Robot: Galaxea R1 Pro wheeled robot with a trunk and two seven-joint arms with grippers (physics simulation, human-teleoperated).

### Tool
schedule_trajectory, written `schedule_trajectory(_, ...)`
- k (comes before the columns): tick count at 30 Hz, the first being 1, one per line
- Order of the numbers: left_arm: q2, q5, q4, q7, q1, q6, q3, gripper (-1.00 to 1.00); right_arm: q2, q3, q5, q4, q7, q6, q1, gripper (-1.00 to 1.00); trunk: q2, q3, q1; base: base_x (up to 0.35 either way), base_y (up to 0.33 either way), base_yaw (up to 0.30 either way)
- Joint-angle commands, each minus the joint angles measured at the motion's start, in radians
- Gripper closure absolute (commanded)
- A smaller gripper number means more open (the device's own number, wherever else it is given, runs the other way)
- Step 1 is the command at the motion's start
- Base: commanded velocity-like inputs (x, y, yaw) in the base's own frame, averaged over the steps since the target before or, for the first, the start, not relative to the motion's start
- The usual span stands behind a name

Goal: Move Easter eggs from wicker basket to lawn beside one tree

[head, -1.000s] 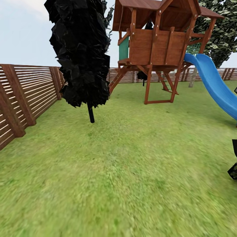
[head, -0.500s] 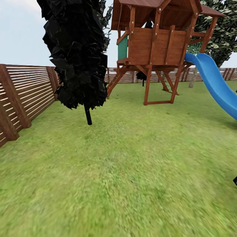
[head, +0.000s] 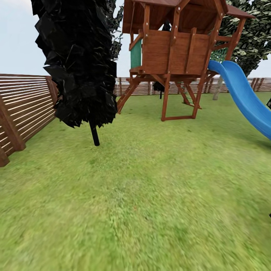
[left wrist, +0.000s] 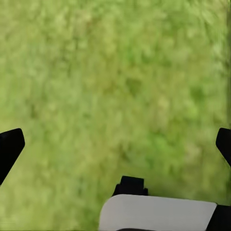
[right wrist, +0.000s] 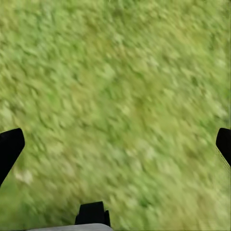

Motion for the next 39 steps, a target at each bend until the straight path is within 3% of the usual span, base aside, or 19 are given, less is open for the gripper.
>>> schedule_trajectory(1, -0.001, 0.0, 0.0, 0.003, 0.0, -0.003, 0.0, -1.0, 0.0, 0.007, -0.007, 0.0, -0.003, -0.003, -0.001, -1.0, 0.0, -0.001, 0.001, 0.323, -0.112, -0.002)
schedule_trajectory(39, -0.001, -0.008, 0.001, 0.003, 0.0, -0.003, -0.004, -1.0, -0.001, 0.007, -0.007, 0.001, -0.003, -0.003, 0.0, -1.0, 0.0, -0.001, 0.001, 0.323, -0.112, 0.0)
